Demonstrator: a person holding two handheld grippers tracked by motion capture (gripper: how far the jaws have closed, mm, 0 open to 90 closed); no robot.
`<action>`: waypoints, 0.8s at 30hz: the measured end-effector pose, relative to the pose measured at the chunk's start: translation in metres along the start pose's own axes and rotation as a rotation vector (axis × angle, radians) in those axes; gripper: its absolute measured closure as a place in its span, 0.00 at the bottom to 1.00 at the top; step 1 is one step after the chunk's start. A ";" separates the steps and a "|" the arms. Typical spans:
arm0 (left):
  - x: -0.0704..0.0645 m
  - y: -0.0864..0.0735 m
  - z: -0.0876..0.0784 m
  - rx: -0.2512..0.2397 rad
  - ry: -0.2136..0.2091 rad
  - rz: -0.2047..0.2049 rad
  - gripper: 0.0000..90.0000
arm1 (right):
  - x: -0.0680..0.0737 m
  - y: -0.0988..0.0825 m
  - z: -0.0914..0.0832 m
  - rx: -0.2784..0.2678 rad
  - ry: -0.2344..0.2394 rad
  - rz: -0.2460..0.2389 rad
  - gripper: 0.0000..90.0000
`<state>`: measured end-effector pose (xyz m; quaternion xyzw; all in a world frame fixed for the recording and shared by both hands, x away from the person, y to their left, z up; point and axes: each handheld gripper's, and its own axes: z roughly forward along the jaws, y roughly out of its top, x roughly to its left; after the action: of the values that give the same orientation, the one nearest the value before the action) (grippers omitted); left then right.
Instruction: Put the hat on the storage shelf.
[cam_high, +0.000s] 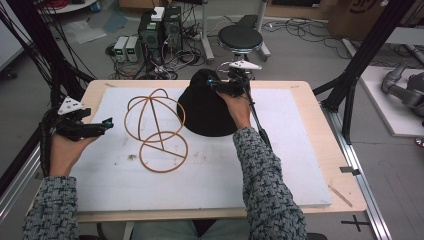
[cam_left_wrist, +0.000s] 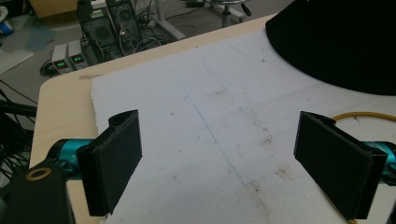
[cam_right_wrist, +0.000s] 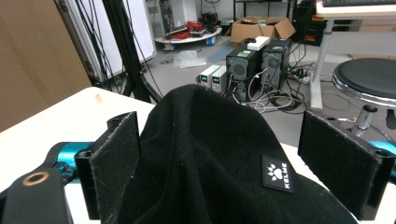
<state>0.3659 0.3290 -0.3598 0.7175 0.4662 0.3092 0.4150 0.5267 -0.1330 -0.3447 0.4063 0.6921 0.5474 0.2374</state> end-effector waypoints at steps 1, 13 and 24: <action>0.000 0.000 0.000 0.001 0.001 0.000 0.17 | 0.000 -0.002 0.003 0.005 -0.003 0.001 0.14; 0.000 -0.001 0.000 0.004 0.006 0.000 0.17 | 0.005 -0.008 0.014 -0.013 -0.008 0.021 0.22; 0.000 -0.001 0.001 0.008 0.003 0.001 0.17 | 0.003 -0.014 0.020 0.015 -0.004 0.014 0.30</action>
<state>0.3664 0.3293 -0.3616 0.7190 0.4677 0.3087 0.4112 0.5365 -0.1199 -0.3632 0.4138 0.6928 0.5432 0.2318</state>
